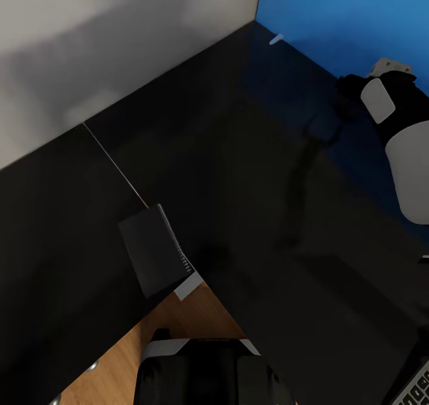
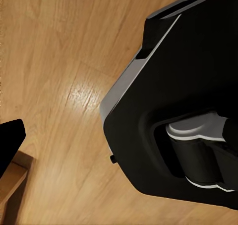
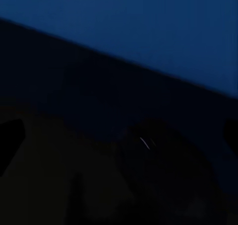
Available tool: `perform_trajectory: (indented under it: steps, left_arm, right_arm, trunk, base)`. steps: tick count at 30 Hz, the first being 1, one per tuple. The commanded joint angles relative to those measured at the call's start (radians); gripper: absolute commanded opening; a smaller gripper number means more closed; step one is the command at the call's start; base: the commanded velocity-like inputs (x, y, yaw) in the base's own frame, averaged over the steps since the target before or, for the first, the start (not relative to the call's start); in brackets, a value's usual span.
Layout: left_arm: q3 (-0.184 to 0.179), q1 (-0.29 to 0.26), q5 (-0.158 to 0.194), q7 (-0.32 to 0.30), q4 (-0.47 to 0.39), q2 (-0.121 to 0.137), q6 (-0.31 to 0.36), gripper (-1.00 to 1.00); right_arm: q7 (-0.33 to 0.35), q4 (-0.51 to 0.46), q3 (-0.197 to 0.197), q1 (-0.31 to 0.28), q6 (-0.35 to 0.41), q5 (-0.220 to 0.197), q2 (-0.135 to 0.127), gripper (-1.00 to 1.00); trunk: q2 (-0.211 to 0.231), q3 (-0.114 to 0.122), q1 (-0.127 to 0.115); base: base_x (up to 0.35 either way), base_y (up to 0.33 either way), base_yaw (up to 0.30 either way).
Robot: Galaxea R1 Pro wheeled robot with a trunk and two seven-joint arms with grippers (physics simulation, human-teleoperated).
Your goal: In the bedroom, organize the workspace by keeping the computer under the desk, ensuring the monitor is on the desk, placing the keyboard on the desk next to the monitor, placing the mouse on the desk next to the keyboard, moving the folder from the swivel chair onto the desk next to the mouse, stacking the notebook on top of the folder with the pen on top of the notebook, and positioning the swivel chair next to the desk.
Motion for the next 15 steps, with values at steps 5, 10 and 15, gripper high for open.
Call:
perform_trajectory:
  steps: [5,10,15]
  left_arm:
    - [0.002,0.0,0.003,-0.004,-0.001,-0.001,0.001,1.0]
    - [0.002,0.0,0.003,-0.004,-0.001,-0.001,0.001,1.0]
    - [0.002,0.0,0.003,-0.004,-0.001,-0.001,0.001,1.0]
  right_arm:
    - [-0.007,-0.002,0.005,-0.001,0.003,-0.008,-0.001,1.0]
    - [-0.009,-0.002,0.005,-0.001,0.002,-0.008,-0.001,1.0]
    - [-0.012,-0.012,0.005,-0.001,0.0,-0.008,-0.007,1.0]
  trunk:
    - [-0.001,-0.008,0.0]
    - [-0.001,-0.016,0.0]
    - [-0.001,-0.021,0.0]
  base:
    - [0.0,0.0,0.0]
    - [0.0,0.0,0.0]
    - [0.0,0.0,0.0]
